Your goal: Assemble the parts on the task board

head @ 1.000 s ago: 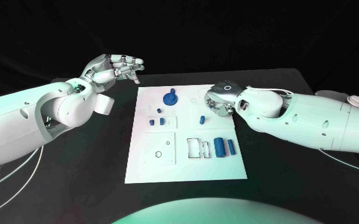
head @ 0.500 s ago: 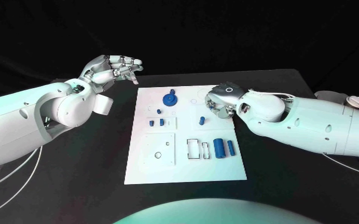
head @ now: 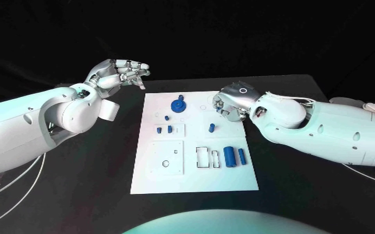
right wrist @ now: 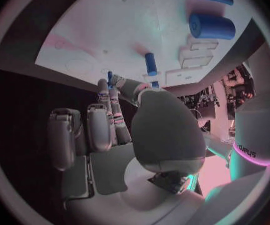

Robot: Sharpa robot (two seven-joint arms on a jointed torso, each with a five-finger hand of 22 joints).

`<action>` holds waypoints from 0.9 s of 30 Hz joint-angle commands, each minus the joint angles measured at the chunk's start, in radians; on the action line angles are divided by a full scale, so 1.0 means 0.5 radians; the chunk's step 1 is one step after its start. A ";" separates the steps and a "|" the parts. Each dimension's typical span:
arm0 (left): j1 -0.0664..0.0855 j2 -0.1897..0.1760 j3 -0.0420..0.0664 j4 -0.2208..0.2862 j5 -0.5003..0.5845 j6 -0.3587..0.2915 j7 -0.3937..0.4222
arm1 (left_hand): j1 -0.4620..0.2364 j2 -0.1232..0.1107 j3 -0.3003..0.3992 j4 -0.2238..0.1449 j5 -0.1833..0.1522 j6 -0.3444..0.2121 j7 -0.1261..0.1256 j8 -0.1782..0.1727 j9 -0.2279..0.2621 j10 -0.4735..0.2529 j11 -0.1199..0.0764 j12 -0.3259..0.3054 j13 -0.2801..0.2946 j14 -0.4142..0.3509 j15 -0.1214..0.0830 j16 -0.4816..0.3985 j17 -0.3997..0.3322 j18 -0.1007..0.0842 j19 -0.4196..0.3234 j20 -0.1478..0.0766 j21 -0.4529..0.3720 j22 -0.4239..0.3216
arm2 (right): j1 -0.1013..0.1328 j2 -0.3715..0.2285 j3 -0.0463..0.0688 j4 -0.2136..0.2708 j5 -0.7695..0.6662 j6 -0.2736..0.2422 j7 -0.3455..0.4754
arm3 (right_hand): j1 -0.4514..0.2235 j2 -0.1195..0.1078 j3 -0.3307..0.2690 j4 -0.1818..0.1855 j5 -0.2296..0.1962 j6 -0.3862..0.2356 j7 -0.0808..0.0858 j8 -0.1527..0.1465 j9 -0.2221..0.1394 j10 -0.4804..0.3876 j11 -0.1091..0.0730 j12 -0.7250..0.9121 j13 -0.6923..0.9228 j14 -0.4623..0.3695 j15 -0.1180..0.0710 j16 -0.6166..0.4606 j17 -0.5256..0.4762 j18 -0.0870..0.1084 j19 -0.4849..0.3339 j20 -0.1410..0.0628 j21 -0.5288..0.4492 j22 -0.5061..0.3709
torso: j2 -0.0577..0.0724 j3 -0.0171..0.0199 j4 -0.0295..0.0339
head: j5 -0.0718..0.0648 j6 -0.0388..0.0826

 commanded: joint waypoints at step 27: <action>0.002 0.239 -0.006 -0.140 0.074 -0.071 0.031 | 0.013 0.010 0.000 -0.008 -0.002 -0.014 0.004 0.001 -0.003 -0.017 0.001 -0.012 -0.004 0.001 0.006 -0.015 -0.004 0.022 0.013 0.002 -0.012 -0.005 | -0.297 0.377 -0.010 0.142 0.113 -0.156 0.146 | -0.007 -0.002 -0.001 -0.001 0.008 -0.001 0.001 0.003 0.004 0.002 0.000 -0.014 0.004 0.099 -0.013 0.007 -0.003 -0.018 0.084 -0.007 -0.002 0.368 | 0.000 -0.0154 0.007 | 0.346 -0.050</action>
